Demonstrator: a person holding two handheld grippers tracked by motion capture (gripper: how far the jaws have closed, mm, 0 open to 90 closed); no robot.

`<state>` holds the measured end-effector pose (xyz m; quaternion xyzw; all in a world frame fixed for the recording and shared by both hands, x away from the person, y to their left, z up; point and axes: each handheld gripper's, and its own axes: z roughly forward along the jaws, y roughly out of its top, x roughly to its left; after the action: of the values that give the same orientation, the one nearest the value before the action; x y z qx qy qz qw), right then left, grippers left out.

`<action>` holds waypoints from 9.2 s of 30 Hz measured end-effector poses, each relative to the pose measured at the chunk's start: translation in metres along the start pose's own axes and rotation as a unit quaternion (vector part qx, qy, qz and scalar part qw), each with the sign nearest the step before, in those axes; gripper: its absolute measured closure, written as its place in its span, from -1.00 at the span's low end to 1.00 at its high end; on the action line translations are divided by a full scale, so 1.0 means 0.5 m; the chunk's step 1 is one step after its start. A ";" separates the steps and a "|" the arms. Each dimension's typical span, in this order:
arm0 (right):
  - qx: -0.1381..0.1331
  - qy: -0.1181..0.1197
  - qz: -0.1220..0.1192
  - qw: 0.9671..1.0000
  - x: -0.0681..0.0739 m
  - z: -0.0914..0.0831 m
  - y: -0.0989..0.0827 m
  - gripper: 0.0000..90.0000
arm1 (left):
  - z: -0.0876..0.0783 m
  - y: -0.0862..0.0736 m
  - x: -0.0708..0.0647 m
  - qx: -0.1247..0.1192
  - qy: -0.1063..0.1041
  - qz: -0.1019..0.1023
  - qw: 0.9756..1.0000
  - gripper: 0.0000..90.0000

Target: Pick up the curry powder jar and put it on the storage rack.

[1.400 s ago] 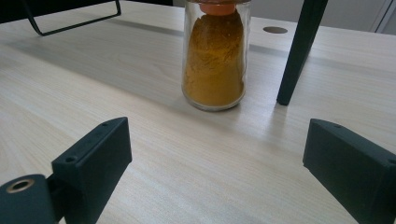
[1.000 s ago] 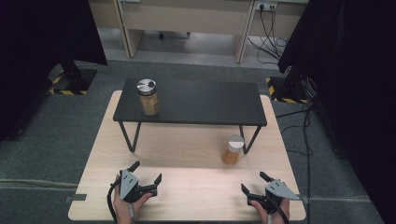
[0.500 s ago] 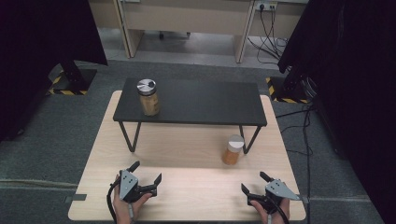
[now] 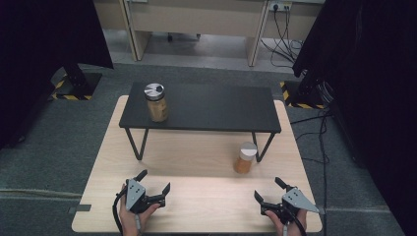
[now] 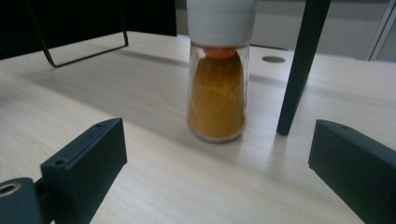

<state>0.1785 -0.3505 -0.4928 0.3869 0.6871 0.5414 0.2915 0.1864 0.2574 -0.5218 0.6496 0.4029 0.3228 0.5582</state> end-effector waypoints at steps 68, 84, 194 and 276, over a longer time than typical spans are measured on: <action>-0.057 0.025 -0.013 0.998 -0.029 0.197 0.080 -0.24 | 0.001 -0.001 0.001 -0.002 -0.002 -0.005 1.000 -0.97; -0.058 0.054 -0.013 0.997 -0.016 0.079 0.184 -0.24 | 0.001 -0.001 0.000 -0.001 0.000 -0.007 1.000 -0.97; -0.083 0.037 -0.021 0.996 -0.090 0.247 0.490 -0.42 | 0.003 0.004 0.000 0.005 -0.001 -0.002 1.000 -0.97; -0.030 0.008 0.031 0.999 0.017 0.058 0.014 -0.91 | 0.002 0.002 -0.001 0.003 0.001 -0.005 1.000 -0.97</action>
<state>0.1992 -0.3276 -0.4930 0.3946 0.6610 0.5732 0.2806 0.1871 0.2566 -0.5210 0.6487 0.4077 0.3196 0.5575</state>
